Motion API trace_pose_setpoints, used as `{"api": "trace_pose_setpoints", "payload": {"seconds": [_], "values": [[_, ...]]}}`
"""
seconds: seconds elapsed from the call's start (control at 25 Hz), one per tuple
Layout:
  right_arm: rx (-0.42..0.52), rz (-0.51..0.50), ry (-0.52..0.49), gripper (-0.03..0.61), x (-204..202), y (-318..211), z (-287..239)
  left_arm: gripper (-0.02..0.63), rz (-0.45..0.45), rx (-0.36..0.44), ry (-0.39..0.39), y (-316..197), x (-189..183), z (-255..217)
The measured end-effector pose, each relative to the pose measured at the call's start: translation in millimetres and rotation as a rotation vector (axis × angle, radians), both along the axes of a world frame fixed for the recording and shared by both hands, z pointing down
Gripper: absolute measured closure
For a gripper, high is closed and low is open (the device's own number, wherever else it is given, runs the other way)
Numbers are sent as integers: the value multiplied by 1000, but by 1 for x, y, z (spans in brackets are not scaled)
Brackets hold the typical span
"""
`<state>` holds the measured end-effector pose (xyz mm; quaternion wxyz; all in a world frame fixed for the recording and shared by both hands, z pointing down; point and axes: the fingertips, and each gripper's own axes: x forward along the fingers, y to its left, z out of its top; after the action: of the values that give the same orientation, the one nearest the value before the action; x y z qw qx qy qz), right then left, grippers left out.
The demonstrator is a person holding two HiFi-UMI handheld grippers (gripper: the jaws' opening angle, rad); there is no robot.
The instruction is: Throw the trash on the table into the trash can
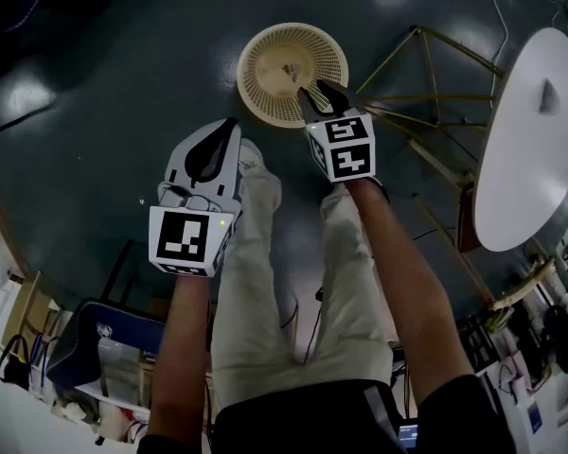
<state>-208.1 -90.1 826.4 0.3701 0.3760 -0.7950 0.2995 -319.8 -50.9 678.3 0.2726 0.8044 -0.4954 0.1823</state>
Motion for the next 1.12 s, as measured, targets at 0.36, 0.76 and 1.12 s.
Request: {"api": "trace_pose_setpoints", "payload": {"seconds": [0.36, 0.76, 1.12], "values": [[4, 6, -7, 478, 1, 4, -6, 598, -5, -9, -7, 2, -3, 4], [31, -6, -83, 546, 14, 9, -57, 598, 12, 24, -11, -1, 13, -21], [87, -19, -145, 555, 24, -1, -142, 598, 13, 58, -6, -13, 34, -84]]}}
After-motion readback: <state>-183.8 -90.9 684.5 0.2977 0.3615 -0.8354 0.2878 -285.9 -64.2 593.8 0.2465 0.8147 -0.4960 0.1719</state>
